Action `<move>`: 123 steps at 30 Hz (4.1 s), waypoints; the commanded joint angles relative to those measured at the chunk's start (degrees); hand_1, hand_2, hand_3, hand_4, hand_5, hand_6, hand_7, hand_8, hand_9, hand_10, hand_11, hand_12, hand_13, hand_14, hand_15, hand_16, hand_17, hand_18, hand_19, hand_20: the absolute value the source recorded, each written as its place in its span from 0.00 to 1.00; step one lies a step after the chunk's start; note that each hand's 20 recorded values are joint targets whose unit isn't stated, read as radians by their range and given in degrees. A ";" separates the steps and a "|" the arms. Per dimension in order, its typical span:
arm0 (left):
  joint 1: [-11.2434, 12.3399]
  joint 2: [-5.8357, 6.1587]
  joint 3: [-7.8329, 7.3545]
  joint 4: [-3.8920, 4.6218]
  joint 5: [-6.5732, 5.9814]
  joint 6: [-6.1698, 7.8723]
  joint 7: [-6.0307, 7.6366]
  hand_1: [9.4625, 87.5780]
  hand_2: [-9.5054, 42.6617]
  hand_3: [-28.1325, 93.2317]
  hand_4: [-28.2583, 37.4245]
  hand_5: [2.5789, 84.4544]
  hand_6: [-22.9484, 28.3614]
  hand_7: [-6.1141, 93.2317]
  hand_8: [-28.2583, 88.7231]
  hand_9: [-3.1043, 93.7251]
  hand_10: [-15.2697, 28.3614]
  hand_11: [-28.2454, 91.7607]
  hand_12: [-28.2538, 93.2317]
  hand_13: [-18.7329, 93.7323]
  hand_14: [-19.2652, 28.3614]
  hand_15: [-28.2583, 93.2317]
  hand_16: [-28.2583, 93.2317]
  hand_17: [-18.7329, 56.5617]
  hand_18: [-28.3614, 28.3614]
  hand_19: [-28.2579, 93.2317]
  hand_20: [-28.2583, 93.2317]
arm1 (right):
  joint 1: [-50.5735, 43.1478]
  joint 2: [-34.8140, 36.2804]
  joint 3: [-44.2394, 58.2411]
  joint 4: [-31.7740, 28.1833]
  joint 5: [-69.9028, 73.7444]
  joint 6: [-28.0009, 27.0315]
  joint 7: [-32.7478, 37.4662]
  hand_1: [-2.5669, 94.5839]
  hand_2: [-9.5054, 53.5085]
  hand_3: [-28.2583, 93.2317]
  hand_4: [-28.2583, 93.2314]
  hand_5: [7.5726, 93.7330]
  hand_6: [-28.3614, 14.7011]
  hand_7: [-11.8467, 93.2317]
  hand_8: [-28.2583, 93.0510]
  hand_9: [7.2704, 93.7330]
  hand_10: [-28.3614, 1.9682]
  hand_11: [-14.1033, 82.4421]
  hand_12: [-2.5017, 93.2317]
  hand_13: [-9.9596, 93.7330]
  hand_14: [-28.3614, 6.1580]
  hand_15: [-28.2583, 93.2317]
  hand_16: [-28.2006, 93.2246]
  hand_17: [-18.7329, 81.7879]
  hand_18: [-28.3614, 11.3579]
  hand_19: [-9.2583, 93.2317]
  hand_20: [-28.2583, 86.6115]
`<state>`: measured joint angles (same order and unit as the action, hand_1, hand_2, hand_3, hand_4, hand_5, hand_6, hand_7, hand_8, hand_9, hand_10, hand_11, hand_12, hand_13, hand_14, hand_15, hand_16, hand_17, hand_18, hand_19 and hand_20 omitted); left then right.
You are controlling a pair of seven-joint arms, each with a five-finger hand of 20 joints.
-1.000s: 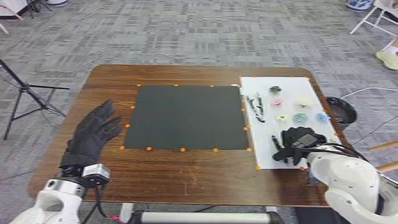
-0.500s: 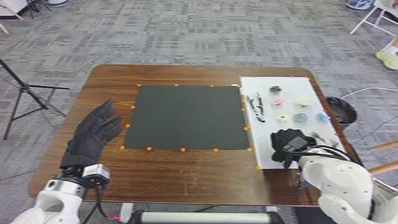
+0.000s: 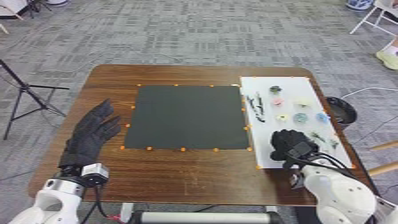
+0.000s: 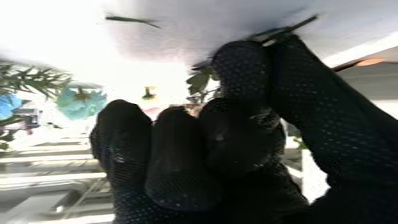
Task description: Arrange flowers
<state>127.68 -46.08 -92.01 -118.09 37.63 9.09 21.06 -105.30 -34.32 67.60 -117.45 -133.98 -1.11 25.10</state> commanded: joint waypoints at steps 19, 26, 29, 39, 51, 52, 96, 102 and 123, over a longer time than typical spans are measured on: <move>0.74 0.22 -0.15 -0.27 -0.45 -0.03 0.62 0.24 0.08 0.77 0.04 0.24 0.48 0.24 0.17 0.20 0.57 0.36 0.38 0.30 0.67 0.44 0.28 0.11 0.84 0.54 0.33 | 6.82 -0.18 2.27 -3.00 5.14 -17.52 10.48 0.24 0.00 0.85 0.01 0.83 0.67 0.59 0.14 0.87 0.63 0.86 0.53 0.85 0.55 0.91 0.53 0.71 0.22 1.00 0.86; 1.08 0.22 -0.16 -0.37 -0.33 -0.14 0.58 0.24 0.08 0.77 0.04 0.24 0.48 0.24 0.17 0.20 0.57 0.36 0.38 0.30 0.67 0.44 0.28 0.11 0.84 0.54 0.33 | 6.43 -0.42 2.79 -3.96 7.17 -24.01 11.35 0.27 0.00 0.72 0.00 0.85 0.66 0.48 0.14 0.86 0.60 0.82 0.54 0.84 0.52 0.90 0.54 0.69 0.21 1.00 0.85; 1.03 0.31 -0.14 -0.32 -0.35 -0.15 0.59 0.24 0.08 0.77 0.04 0.24 0.48 0.24 0.17 0.20 0.57 0.36 0.38 0.30 0.67 0.44 0.28 0.11 0.84 0.54 0.33 | 6.90 -0.73 1.50 -3.34 6.47 -23.31 10.63 0.30 0.00 0.69 0.00 0.84 0.66 0.48 0.14 0.85 0.59 0.81 0.54 0.83 0.51 0.90 0.53 0.69 0.21 1.00 0.85; 0.53 0.40 0.19 -0.11 -0.29 -0.57 0.12 0.24 0.08 0.77 0.04 0.24 0.48 0.24 0.17 0.20 0.57 0.36 0.38 0.30 0.67 0.44 0.28 0.11 0.84 0.54 0.33 | 12.09 -2.74 -5.08 1.30 4.81 -23.11 10.68 0.25 0.00 0.79 0.00 0.83 0.65 0.46 0.14 0.84 0.59 0.80 0.54 0.82 0.51 0.89 0.53 0.68 0.21 1.00 0.83; 0.80 0.07 0.09 -0.27 -0.25 -0.30 0.04 0.24 0.09 0.77 0.04 0.24 0.48 0.24 0.17 0.20 0.57 0.36 0.39 0.30 0.67 0.44 0.28 0.11 0.84 0.54 0.33 | 12.32 -5.45 -10.20 5.76 0.64 -18.39 11.56 0.48 0.00 0.79 0.00 0.77 0.64 0.35 0.23 0.83 0.63 0.82 0.54 0.82 0.54 0.90 0.54 0.67 0.23 1.00 0.83; 0.88 0.03 0.02 -0.33 -0.30 -0.26 0.06 0.24 0.09 0.77 0.04 0.24 0.48 0.24 0.17 0.20 0.57 0.36 0.39 0.30 0.67 0.44 0.28 0.11 0.84 0.54 0.33 | 11.91 -5.32 -9.91 5.59 1.16 -17.86 11.14 0.52 0.00 0.77 0.00 0.79 0.65 0.36 0.25 0.84 0.64 0.83 0.54 0.82 0.55 0.90 0.54 0.68 0.24 1.00 0.83; -14.12 10.20 5.28 1.96 1.48 -1.71 3.43 0.25 0.08 0.77 0.04 0.24 0.48 0.24 0.17 0.20 0.57 0.36 0.39 0.30 0.67 0.44 0.28 0.11 0.84 0.54 0.33 | 36.85 -30.97 -24.32 11.71 19.08 -8.37 8.82 0.40 0.15 0.92 0.20 0.64 0.61 0.70 0.49 0.89 0.75 0.85 0.59 0.89 0.67 0.90 0.55 0.78 0.33 1.00 0.87; -24.87 14.68 12.20 3.82 1.04 -4.36 3.35 0.24 0.08 0.77 0.04 0.25 0.48 0.24 0.17 0.21 0.57 0.36 0.39 0.31 0.67 0.43 0.28 0.11 0.84 0.54 0.33 | 36.43 -36.51 -27.96 16.26 16.63 -9.98 11.90 0.38 0.15 0.93 0.22 0.66 0.62 0.69 0.51 0.90 0.75 0.86 0.60 0.90 0.67 0.90 0.55 0.79 0.32 1.00 0.87; -45.01 10.79 30.72 10.19 1.43 -9.24 1.83 0.24 0.08 0.77 0.04 0.25 0.48 0.23 0.17 0.21 0.57 0.35 0.39 0.31 0.67 0.43 0.28 0.11 0.84 0.53 0.33 | 40.87 -44.47 -33.88 29.61 10.64 -7.81 15.64 0.38 0.14 0.92 0.20 0.75 0.69 0.68 0.48 0.97 0.74 0.84 0.54 0.94 0.64 0.89 0.54 0.82 0.28 1.00 0.88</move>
<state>83.38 -33.70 -62.03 -108.01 38.68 1.27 23.31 -64.66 -78.19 34.29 -88.22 -124.76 -8.11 39.71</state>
